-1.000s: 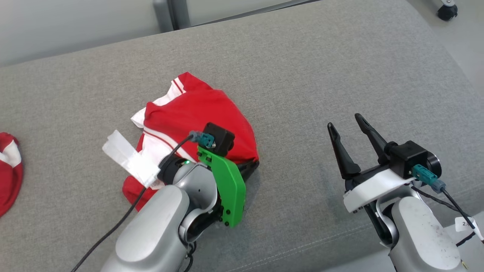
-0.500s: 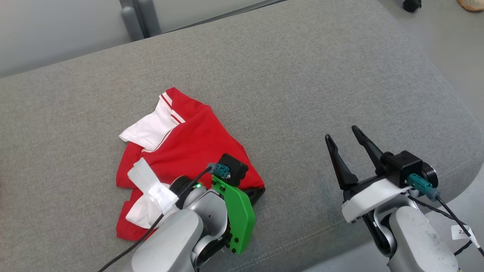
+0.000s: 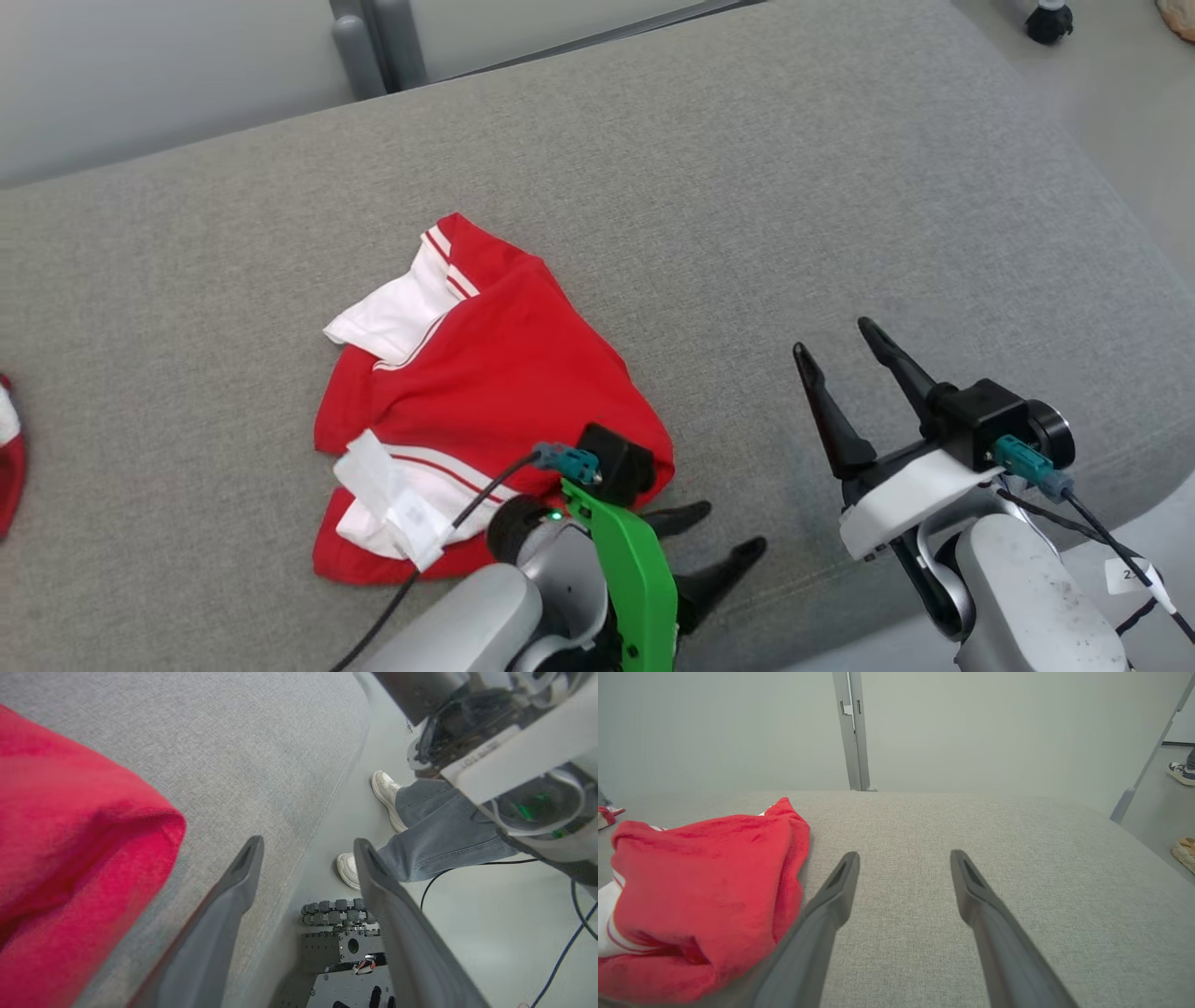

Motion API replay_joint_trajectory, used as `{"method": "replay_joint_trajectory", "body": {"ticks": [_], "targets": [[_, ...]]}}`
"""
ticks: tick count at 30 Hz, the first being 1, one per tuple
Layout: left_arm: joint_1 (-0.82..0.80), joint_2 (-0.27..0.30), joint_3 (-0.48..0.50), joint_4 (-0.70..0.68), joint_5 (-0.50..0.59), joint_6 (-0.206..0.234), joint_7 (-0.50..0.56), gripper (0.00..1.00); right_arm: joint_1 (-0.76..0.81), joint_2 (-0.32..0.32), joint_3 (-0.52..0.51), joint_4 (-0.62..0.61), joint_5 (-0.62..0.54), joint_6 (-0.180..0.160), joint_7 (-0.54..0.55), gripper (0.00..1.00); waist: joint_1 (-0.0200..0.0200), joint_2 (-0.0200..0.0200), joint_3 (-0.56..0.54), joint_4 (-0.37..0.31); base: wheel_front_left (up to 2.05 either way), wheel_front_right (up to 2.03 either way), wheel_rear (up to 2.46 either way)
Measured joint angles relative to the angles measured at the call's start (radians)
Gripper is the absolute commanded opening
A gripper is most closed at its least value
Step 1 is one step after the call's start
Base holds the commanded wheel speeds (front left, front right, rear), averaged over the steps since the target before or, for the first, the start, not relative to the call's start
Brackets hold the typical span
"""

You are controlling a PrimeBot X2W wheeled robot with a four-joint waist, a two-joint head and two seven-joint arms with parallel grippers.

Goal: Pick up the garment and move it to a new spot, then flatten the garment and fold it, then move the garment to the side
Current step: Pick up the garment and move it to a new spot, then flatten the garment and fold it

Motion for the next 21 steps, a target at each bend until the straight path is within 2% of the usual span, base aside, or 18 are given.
{"method": "replay_joint_trajectory", "body": {"ticks": [2,6,10,13,17,21], "targets": [[0.025,-0.003,-0.032,-0.051,-0.059,0.0,0.0,1.0,0.0,-0.001,0.011,0.0,-0.015,0.0,0.0,1.0,0.0,0.0,-0.003,0.015,0.0,0.0,0.0],[0.012,-0.002,-0.018,-0.101,-0.054,0.002,-0.031,1.0,-0.006,0.002,0.039,-0.008,-0.047,0.0,0.0,1.0,0.0,0.0,-0.011,0.05,0.0,0.0,0.0],[-0.04,-0.002,0.07,-0.075,0.073,0.079,-0.089,1.0,-0.028,0.001,0.095,-0.012,-0.072,0.0,0.0,1.0,0.0,0.0,-0.023,0.094,0.0,0.0,0.0],[-0.043,0.015,0.115,-0.066,0.112,0.126,-0.123,1.0,-0.051,-0.001,0.189,-0.006,-0.092,0.0,0.0,1.0,0.0,0.0,-0.034,0.131,0.0,0.0,0.0],[0.021,0.098,0.154,-0.061,0.157,0.208,-0.173,1.0,-0.083,-0.007,0.392,0.034,-0.114,0.001,0.012,1.0,0.0,0.0,-0.058,0.196,0.0,0.0,0.0],[0.109,0.133,0.184,-0.06,0.165,0.23,-0.206,1.0,-0.117,-0.011,0.523,0.082,-0.113,0.001,0.049,1.0,0.0,-0.0001,-0.08,0.249,0.0,0.0,0.0]]}}
